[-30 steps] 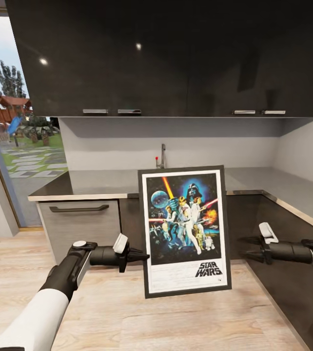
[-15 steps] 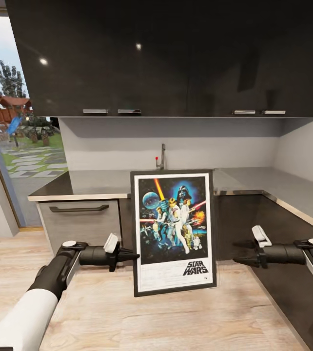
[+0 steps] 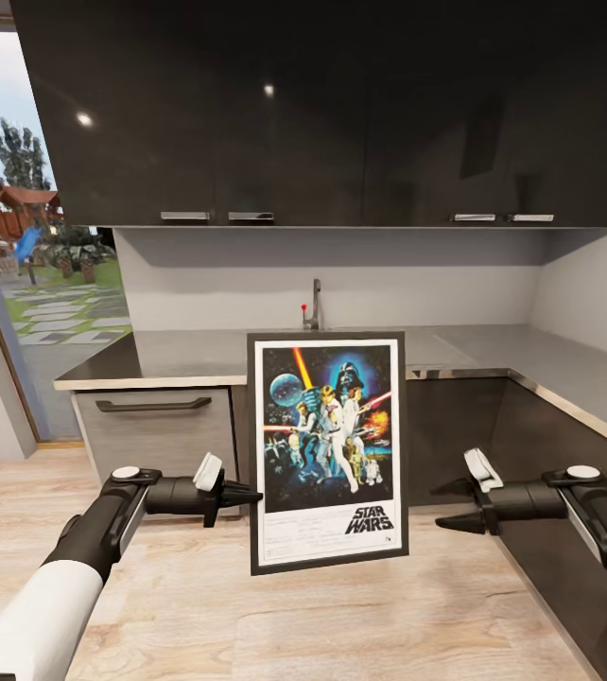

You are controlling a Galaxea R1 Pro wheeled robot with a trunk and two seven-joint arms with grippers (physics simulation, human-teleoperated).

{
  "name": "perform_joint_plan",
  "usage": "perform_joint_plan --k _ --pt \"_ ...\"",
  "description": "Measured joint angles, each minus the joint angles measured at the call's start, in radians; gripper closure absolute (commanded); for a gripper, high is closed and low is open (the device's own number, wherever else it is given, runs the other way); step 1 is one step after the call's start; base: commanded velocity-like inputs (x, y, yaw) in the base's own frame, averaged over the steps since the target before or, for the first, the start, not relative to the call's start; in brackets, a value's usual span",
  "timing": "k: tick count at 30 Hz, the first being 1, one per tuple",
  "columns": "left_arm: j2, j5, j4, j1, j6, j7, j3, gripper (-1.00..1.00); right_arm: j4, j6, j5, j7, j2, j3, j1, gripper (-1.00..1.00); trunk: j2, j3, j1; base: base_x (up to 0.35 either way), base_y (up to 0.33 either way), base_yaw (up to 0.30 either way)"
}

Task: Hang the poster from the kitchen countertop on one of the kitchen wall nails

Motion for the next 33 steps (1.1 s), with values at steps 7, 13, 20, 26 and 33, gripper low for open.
perform_joint_plan --k 7,13,20,26,33 --pt "0.000 0.000 -0.001 0.000 0.000 0.000 -0.003 1.00 0.000 -0.001 0.000 0.000 0.030 0.026 0.000 -1.00 0.000 0.000 0.000 0.000 0.000 0.000" --pt "0.000 0.000 -0.002 0.000 0.000 0.000 0.000 1.00 0.000 -0.002 0.000 0.000 0.047 0.030 0.000 -1.00 0.000 0.000 0.000 0.000 0.000 0.000" --pt "0.000 0.000 -0.002 0.000 0.000 0.000 0.002 1.00 0.000 -0.002 0.000 0.000 0.048 0.032 0.000 -1.00 0.000 0.000 0.000 0.000 0.000 0.000" --pt "0.000 0.000 -0.001 0.000 0.000 0.000 0.004 1.00 0.000 -0.003 0.000 0.000 0.048 0.032 0.000 -1.00 0.000 0.000 0.000 0.000 0.000 0.000" --pt "0.002 0.000 -0.002 0.000 -0.001 0.000 0.006 1.00 0.000 -0.006 -0.001 0.000 0.045 0.031 0.000 -1.00 0.000 0.000 0.000 0.000 0.000 0.000"
